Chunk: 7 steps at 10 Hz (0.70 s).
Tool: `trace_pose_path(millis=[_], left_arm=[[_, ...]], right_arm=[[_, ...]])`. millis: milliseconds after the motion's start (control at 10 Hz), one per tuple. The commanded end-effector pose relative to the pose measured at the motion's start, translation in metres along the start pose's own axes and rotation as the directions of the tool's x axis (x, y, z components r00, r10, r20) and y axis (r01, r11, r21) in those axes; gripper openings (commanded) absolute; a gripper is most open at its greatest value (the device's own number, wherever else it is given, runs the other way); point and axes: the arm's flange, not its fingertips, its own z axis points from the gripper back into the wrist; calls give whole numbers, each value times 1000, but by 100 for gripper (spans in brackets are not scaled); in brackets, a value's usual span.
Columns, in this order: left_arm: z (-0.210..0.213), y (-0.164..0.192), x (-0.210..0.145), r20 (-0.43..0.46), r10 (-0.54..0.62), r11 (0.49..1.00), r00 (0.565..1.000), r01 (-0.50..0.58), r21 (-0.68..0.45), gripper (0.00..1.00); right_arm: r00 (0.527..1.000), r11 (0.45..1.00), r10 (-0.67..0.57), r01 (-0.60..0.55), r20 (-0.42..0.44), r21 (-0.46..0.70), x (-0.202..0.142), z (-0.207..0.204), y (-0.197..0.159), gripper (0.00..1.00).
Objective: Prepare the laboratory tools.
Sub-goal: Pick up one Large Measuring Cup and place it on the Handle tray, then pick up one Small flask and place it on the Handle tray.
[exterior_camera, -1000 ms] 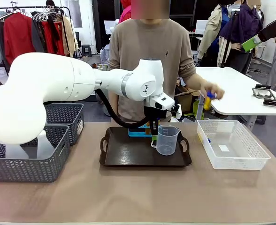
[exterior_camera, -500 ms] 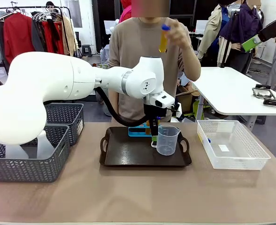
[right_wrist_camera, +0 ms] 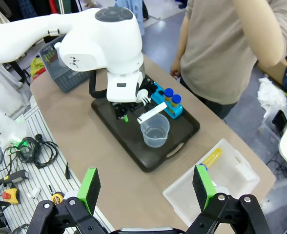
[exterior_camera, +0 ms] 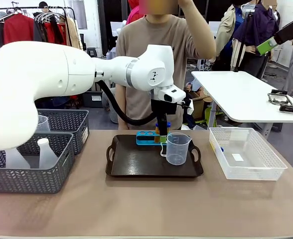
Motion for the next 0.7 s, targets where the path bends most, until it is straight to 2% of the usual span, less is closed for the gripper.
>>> trace_pose_path(millis=[0, 100, 200, 600], left_arm=[[9, -7, -2, 16, 20, 999, 1000, -19, -25, 100], [12, -7, -3, -4, -9, 998, 1000, 9, -63, 100], [5, -2, 0, 6, 2, 1000, 1000, -2, -4, 100], [2, -3, 1, 4, 1, 1000, 1000, -1, -17, 100]], right_arm=[[1000, 1000, 5, -5, 12, 14, 0, 0, 1, 100], [1000, 1000, 5, -5, 12, 14, 0, 0, 1, 100], [1000, 1000, 5, -5, 12, 14, 0, 0, 1, 100], [1000, 1000, 5, -5, 12, 14, 0, 0, 1, 100]])
